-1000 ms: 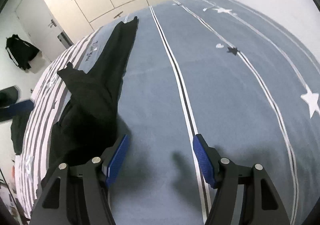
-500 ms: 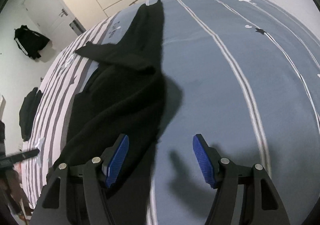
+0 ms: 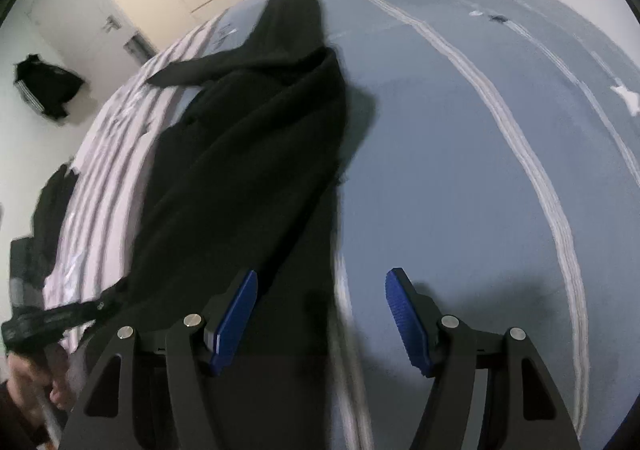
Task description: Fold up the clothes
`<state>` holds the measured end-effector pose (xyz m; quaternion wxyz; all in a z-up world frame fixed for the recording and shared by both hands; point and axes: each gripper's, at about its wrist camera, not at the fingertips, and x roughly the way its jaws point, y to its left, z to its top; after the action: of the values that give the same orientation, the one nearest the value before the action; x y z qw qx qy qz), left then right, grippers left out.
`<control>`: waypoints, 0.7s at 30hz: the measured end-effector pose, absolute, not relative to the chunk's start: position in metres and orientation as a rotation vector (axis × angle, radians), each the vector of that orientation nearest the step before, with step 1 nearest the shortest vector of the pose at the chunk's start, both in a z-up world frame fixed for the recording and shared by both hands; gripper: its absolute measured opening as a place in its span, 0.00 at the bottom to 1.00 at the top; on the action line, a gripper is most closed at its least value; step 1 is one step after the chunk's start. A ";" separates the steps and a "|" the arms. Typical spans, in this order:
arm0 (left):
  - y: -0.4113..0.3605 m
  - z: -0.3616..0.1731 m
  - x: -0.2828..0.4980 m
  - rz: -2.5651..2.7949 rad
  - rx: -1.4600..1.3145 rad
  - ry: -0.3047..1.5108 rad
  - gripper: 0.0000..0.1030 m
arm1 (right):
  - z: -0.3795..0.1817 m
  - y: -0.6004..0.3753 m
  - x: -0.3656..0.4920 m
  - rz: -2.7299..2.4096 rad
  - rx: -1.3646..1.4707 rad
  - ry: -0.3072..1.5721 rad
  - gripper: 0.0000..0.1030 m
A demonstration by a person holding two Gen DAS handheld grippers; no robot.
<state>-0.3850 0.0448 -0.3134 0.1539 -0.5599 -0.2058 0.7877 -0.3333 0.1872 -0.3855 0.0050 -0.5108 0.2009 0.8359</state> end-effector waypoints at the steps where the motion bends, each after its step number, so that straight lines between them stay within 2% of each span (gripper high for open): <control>1: 0.039 -0.304 -0.382 2.278 -1.578 -0.602 0.03 | -0.384 0.174 -0.331 2.656 -1.635 0.612 0.61; 10: 0.003 -0.236 -0.357 2.438 -1.378 -0.561 0.02 | -0.382 0.064 -0.312 2.885 -1.855 0.440 0.61; 16: -0.016 -0.212 -0.311 2.520 -1.347 -0.413 0.02 | -0.422 0.009 -0.319 2.812 -1.866 0.424 0.61; 19: -0.027 -0.207 -0.307 2.558 -1.363 -0.355 0.02 | -0.429 -0.013 -0.320 2.793 -1.790 0.320 0.63; 21: -0.014 -0.207 -0.302 2.551 -1.349 -0.337 0.02 | -0.421 -0.009 -0.318 2.791 -1.744 0.310 0.59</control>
<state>-0.3018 -0.0141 -0.2067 0.1179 -0.4612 -0.1151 0.8719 -0.3185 -0.0091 -0.4206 -0.0819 -0.5259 0.0935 0.8414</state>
